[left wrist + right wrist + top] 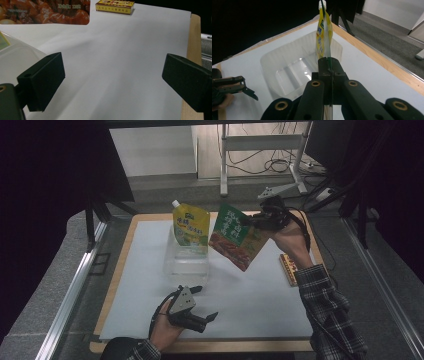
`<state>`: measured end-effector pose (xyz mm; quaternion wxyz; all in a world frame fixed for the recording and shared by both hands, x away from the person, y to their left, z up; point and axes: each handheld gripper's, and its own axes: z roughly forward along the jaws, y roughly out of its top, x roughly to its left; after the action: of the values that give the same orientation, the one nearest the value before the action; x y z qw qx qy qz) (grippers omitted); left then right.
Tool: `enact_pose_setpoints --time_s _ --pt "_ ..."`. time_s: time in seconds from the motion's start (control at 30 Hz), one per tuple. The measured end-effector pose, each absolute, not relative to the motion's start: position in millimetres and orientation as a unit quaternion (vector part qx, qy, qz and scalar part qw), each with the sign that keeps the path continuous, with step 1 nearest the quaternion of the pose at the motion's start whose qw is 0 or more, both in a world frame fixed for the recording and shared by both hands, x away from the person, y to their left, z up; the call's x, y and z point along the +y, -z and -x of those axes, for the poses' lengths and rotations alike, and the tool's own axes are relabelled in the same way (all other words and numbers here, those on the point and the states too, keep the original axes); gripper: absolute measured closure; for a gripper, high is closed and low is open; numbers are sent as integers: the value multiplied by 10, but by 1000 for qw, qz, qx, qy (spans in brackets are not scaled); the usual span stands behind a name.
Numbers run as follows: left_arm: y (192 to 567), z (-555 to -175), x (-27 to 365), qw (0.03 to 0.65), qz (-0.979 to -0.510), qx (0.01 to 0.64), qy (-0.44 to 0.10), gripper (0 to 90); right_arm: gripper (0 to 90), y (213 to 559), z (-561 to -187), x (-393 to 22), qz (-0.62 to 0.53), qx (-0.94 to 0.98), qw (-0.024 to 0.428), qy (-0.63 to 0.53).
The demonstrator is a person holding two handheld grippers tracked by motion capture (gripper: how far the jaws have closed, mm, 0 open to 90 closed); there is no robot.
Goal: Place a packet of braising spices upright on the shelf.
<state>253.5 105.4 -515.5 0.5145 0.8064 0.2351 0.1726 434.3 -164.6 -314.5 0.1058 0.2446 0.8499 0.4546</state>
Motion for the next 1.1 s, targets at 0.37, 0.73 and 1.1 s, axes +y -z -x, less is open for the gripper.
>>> enact_pose_setpoints --time_s 0.37,0.73,1.1 --pt "5135 -2526 1081 528 -797 238 -170 40 889 3012 -4359 -1504 -230 851 94 -462" --pt "5144 -2502 1037 526 -803 224 -168 40 889 2948 -4432 -1256 -217 851 90 -470" --pt "5140 -2502 1043 529 -802 220 -166 40 889 2936 -4524 -950 -202 850 85 -480"
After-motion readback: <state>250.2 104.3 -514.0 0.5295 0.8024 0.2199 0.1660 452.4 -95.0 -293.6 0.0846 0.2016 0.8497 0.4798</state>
